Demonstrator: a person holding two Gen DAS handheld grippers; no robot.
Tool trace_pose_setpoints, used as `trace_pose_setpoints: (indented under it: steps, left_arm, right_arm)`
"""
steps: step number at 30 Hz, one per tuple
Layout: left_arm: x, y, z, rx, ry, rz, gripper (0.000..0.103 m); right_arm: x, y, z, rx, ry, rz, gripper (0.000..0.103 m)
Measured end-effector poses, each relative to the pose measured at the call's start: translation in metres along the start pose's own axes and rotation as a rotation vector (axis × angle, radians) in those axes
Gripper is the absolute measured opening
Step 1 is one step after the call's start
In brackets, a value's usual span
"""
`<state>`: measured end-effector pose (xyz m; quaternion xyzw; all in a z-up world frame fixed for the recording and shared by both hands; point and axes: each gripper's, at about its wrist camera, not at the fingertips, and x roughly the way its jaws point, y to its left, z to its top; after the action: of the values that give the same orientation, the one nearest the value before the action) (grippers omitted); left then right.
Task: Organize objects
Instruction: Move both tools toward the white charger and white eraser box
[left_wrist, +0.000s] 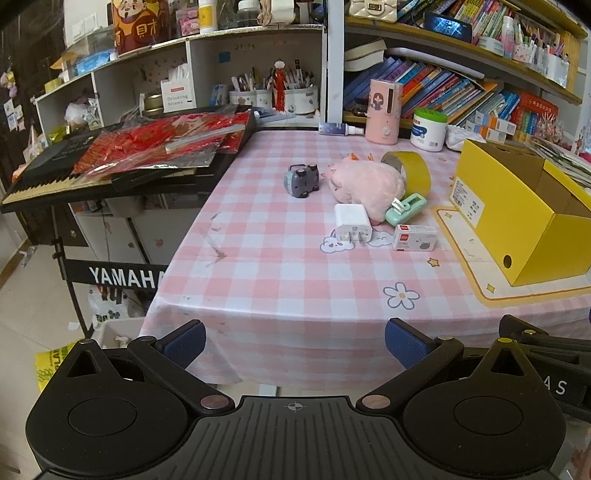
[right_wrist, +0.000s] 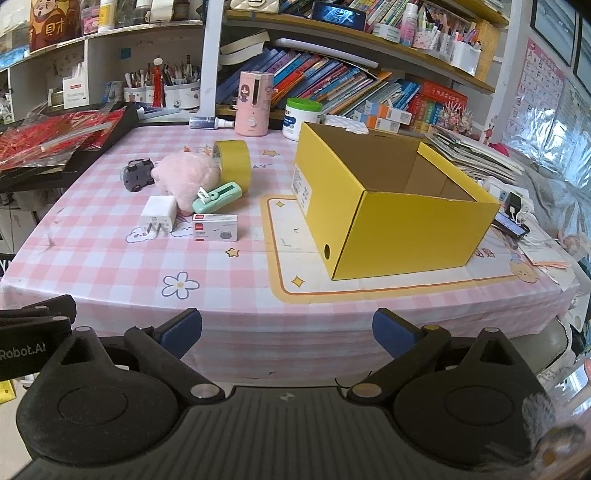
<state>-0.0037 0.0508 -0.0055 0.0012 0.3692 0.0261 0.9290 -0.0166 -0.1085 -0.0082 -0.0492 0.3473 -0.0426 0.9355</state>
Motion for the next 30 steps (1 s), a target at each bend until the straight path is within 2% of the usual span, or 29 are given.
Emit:
trace_pose_setpoints:
  steps: [24, 30]
  left_arm:
    - [0.024, 0.003, 0.012, -0.023, 0.021, 0.032, 0.103]
    - [0.031, 0.003, 0.019, -0.025, 0.015, 0.034, 0.103]
  right_arm:
    - [0.034, 0.007, 0.018, -0.032, 0.022, 0.098, 0.091]
    - [0.045, 0.011, 0.026, -0.043, 0.018, 0.128, 0.085]
